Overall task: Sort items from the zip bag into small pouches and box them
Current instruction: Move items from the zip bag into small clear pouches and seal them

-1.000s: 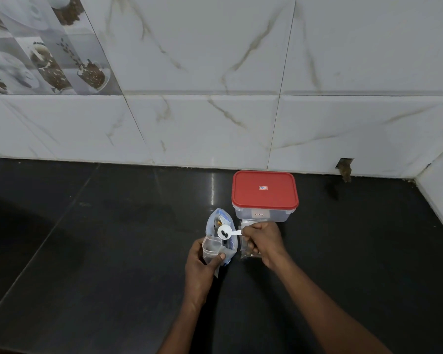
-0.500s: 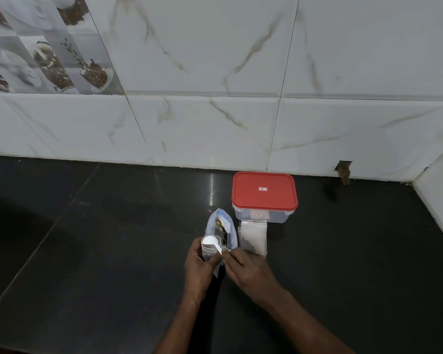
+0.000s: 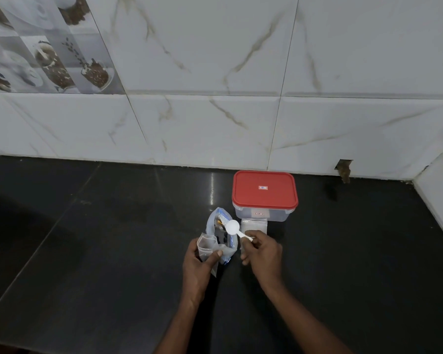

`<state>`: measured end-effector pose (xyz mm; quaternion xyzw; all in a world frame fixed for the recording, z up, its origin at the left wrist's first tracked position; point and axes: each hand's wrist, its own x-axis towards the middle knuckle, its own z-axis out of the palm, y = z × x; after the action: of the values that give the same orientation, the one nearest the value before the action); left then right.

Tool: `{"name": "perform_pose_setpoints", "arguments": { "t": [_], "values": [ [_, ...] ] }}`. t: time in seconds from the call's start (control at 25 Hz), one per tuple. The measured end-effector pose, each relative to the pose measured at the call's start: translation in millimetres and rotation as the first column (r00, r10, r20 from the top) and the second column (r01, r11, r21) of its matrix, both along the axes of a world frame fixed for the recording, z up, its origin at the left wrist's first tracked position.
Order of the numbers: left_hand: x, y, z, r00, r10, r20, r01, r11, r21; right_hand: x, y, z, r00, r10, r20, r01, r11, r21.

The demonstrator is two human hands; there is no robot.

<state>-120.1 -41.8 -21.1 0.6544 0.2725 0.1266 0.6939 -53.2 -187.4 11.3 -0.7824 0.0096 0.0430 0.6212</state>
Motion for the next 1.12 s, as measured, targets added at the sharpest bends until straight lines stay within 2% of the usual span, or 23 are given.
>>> {"name": "perform_pose_setpoints", "arguments": {
  "t": [0.2, 0.48, 0.52, 0.6, 0.68, 0.72, 0.8, 0.88, 0.96, 1.04, 1.12],
  "values": [
    [-11, 0, 2, 1.0, 0.015, -0.008, -0.015, 0.999, 0.031, 2, 9, -1, 0.979, 0.136, -0.149, -0.133, 0.991, 0.025],
    [-15, 0, 8, 0.999, 0.038, 0.001, -0.038, 0.997, 0.073, -5, 3, -7, 0.95, 0.244, -0.194, -0.257, 0.965, -0.044],
    [-16, -1, 12, 0.999, 0.04, -0.002, -0.04, 0.996, 0.083, -7, 0, -4, 0.964, 0.221, -0.15, -0.237, 0.967, -0.097],
    [-15, -3, 19, 0.999, 0.041, 0.001, -0.041, 0.99, 0.136, -12, -7, 3, 0.988, 0.147, 0.05, -0.134, 0.97, -0.203],
    [-13, -10, 28, 0.999, 0.032, -0.001, -0.031, 0.978, 0.204, -22, -9, 12, 0.949, 0.175, 0.262, -0.13, 0.975, -0.18],
    [-12, -15, 35, 1.0, 0.03, 0.008, -0.031, 0.971, 0.235, -27, -7, 17, 0.929, 0.212, 0.304, -0.168, 0.972, -0.166],
    [-5, -26, 45, 1.0, 0.008, 0.015, -0.012, 0.949, 0.315, -35, 0, 27, 0.921, 0.235, 0.309, -0.183, 0.965, -0.188],
    [0, -36, 50, 0.999, -0.034, 0.007, 0.028, 0.913, 0.406, -35, 2, 37, 0.925, 0.188, 0.33, -0.114, 0.966, -0.231],
    [0, -45, 56, 0.998, -0.055, 0.016, 0.043, 0.904, 0.425, -35, -4, 44, 0.924, 0.167, 0.345, -0.084, 0.966, -0.243],
    [-2, -50, 60, 0.994, -0.092, 0.057, 0.059, 0.904, 0.423, -34, -14, 51, 0.902, 0.237, 0.361, -0.129, 0.945, -0.301],
    [-3, -54, 63, 0.991, -0.116, 0.064, 0.073, 0.882, 0.466, -32, -21, 55, 0.859, 0.338, 0.385, -0.161, 0.891, -0.424]
  ]
}}
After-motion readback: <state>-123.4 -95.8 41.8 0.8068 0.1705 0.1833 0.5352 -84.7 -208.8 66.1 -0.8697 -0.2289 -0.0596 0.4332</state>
